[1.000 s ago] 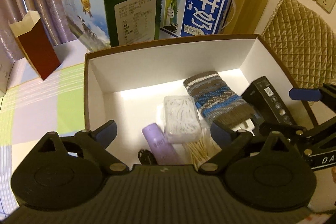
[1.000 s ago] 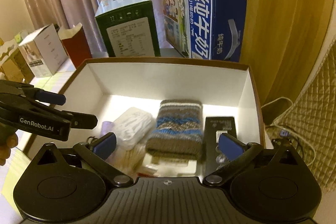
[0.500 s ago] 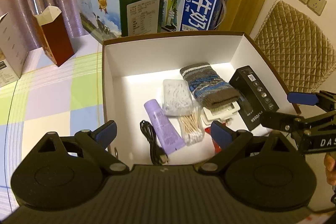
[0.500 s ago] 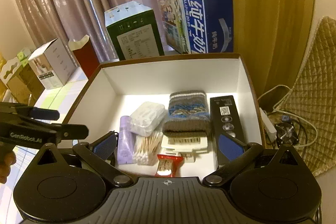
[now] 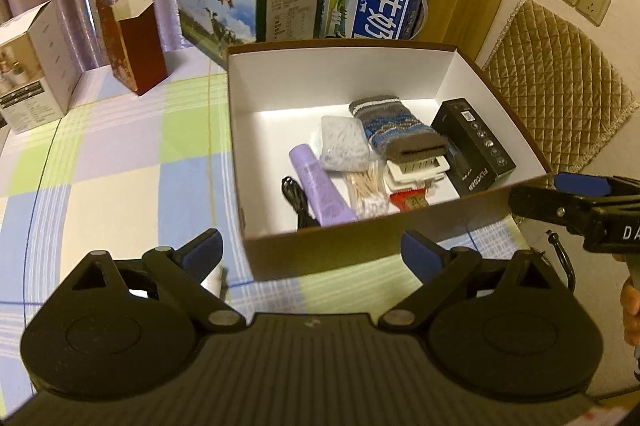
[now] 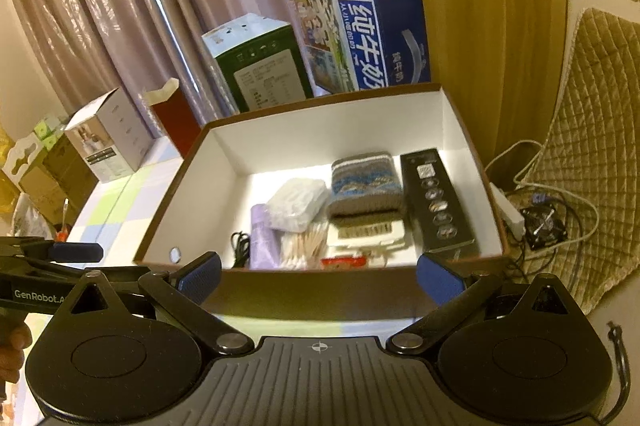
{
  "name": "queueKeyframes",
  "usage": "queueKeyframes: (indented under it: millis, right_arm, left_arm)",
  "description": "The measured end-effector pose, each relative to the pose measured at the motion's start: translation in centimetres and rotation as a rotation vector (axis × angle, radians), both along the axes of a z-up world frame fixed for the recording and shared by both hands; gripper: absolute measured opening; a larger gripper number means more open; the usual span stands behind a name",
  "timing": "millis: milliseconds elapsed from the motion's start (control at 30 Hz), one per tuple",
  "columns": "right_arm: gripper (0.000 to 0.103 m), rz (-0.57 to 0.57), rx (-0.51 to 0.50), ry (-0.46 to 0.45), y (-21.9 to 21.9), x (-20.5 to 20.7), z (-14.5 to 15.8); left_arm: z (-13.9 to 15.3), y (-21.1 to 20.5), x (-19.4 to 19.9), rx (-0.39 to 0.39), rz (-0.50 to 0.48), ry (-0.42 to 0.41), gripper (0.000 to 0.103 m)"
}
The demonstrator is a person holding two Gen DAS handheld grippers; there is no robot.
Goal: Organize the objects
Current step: 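Lift both open tools out of the box and back toward the table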
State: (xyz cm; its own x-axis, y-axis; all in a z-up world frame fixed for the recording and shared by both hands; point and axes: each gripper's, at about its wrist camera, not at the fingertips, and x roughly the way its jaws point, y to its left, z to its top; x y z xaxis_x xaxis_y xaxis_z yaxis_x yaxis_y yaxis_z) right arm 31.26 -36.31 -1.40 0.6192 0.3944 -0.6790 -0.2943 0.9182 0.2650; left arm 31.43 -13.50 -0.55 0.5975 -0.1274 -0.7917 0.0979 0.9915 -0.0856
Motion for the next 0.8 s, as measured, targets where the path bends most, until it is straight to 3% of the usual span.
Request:
queueKeyframes:
  millis: [800]
  right_arm:
    - [0.101, 0.095, -0.013, 0.064, 8.2, -7.5, -1.6]
  left_arm:
    - [-0.8, 8.9, -9.3, 0.004, 0.095, 0.032, 0.094]
